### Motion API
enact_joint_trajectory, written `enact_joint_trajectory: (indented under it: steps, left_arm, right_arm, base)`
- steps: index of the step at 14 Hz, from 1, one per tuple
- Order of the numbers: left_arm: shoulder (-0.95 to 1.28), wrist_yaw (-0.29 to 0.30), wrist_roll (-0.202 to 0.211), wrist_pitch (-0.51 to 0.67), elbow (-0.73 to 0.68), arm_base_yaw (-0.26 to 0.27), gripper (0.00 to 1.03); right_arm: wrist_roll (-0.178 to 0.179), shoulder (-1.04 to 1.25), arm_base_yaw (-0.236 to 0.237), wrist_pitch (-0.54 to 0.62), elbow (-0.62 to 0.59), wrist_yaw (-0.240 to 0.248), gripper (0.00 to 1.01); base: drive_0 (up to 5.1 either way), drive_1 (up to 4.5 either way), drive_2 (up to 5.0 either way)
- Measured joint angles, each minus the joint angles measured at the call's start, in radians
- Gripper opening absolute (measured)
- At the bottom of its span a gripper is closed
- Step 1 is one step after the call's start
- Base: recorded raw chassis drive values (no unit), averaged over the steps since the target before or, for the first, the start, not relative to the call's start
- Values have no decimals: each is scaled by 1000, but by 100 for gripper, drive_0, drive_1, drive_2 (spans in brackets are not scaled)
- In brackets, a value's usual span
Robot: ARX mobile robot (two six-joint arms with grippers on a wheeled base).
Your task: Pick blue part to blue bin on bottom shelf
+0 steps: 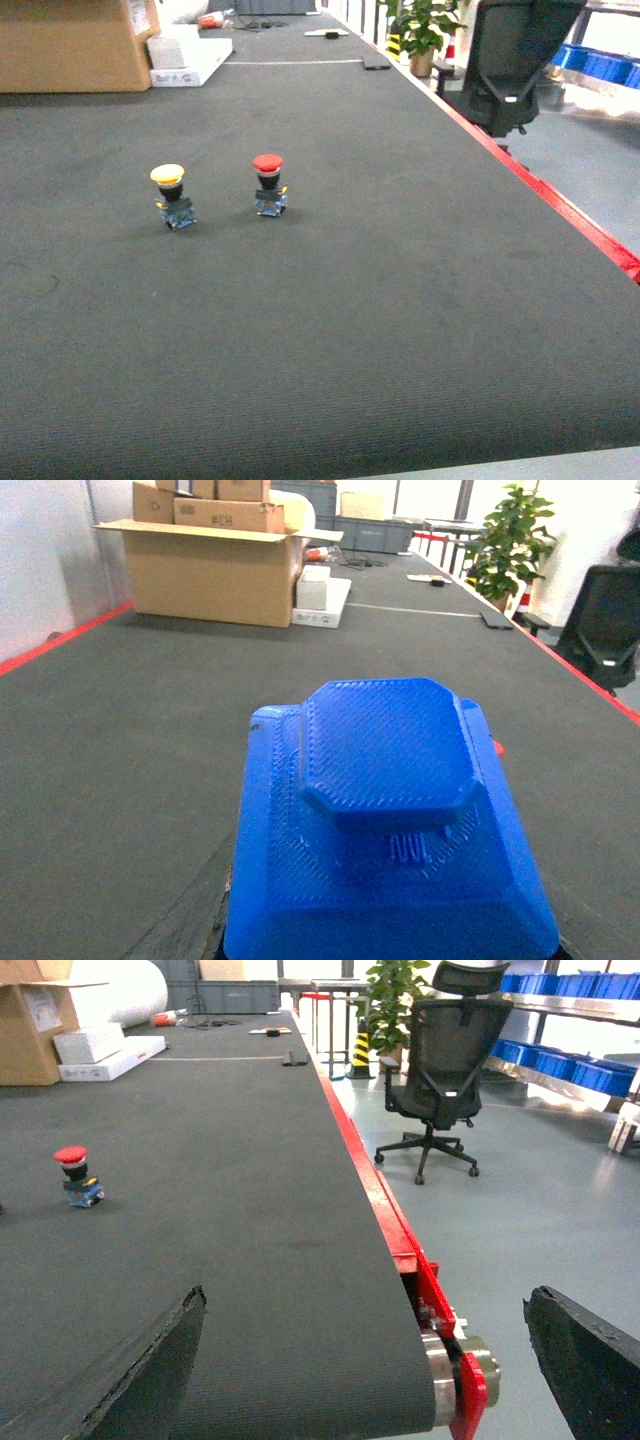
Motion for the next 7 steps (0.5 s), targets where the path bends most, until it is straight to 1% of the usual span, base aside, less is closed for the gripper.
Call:
enact_joint_trajectory:
  steps: [7]
  left_arm:
    - [0,0,0,0,0,0,44]
  right_arm:
    - [0,0,0,0,0,0,98]
  base:
    - [-157,-157,-157]
